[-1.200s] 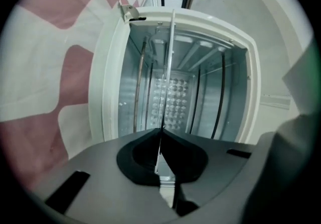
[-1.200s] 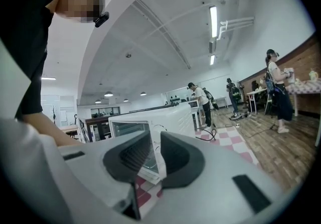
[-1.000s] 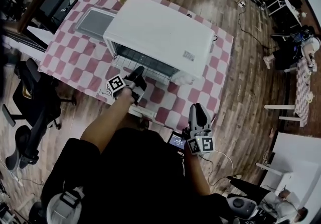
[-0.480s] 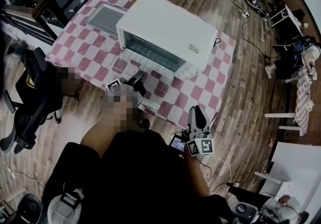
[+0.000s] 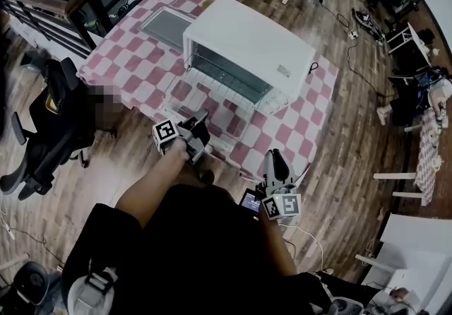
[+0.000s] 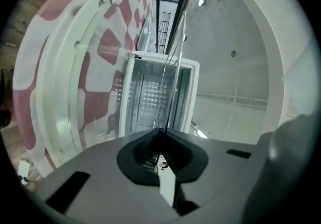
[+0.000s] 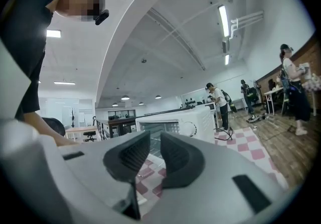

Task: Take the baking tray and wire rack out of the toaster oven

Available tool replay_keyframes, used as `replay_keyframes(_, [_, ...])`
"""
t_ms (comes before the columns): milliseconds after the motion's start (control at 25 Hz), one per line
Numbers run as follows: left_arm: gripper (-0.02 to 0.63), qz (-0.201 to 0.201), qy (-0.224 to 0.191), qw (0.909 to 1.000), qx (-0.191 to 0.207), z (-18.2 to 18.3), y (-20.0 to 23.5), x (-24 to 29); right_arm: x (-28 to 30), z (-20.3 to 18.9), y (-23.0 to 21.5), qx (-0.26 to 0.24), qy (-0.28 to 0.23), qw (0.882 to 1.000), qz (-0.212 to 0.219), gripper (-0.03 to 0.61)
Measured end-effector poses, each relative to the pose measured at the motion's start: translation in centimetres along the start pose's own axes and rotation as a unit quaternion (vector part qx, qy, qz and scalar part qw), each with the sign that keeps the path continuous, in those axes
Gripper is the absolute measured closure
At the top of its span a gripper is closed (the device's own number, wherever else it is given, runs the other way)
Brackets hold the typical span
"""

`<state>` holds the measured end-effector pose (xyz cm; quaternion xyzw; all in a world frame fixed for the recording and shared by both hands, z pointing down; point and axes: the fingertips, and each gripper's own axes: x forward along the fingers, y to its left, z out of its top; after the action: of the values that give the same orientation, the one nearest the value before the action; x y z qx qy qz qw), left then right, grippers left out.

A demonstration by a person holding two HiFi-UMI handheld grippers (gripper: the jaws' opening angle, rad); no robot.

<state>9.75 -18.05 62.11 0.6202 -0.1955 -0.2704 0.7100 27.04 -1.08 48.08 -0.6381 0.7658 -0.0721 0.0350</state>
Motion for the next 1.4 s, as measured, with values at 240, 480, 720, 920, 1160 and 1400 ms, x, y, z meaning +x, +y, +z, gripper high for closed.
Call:
replay_keyframes(240, [0.621, -0.031, 0.001, 0.9995, 0.002, -0.6, -3.2, -1.9, 0.7, -0.2, 1.7, -0.003, 0.002, 1.0, 0.027, 0.511])
replay_keyframes(480, [0.621, -0.033, -0.01, 0.9993, 0.012, 1.5, -5.1, -6.0, 3.1, 0.1, 3.2, -0.003, -0.003, 0.999, 0.044, 0.511])
replay_keyframes(720, [0.621, -0.018, -0.033, 0.9988, 0.031, 6.2, -6.0, -10.3, 5.8, 0.1, 4.5, -0.003, -0.008, 0.999, 0.047, 0.51])
replay_keyframes(920, [0.621, 0.003, -0.045, 0.998, 0.045, 11.6, -6.2, -13.0, 8.5, 0.2, 6.4, -0.011, -0.006, 0.999, 0.038, 0.511])
replay_keyframes(1160, [0.621, 0.024, -0.058, 0.9968, 0.049, 19.1, -6.8, -15.6, 11.4, 0.0, 9.4, -0.005, -0.005, 1.0, 0.012, 0.511])
replay_keyframes(1400, [0.621, 0.028, -0.065, 0.9958, 0.058, 27.0, -7.1, -15.1, 13.4, 0.3, 10.8, -0.016, -0.008, 1.0, -0.025, 0.511])
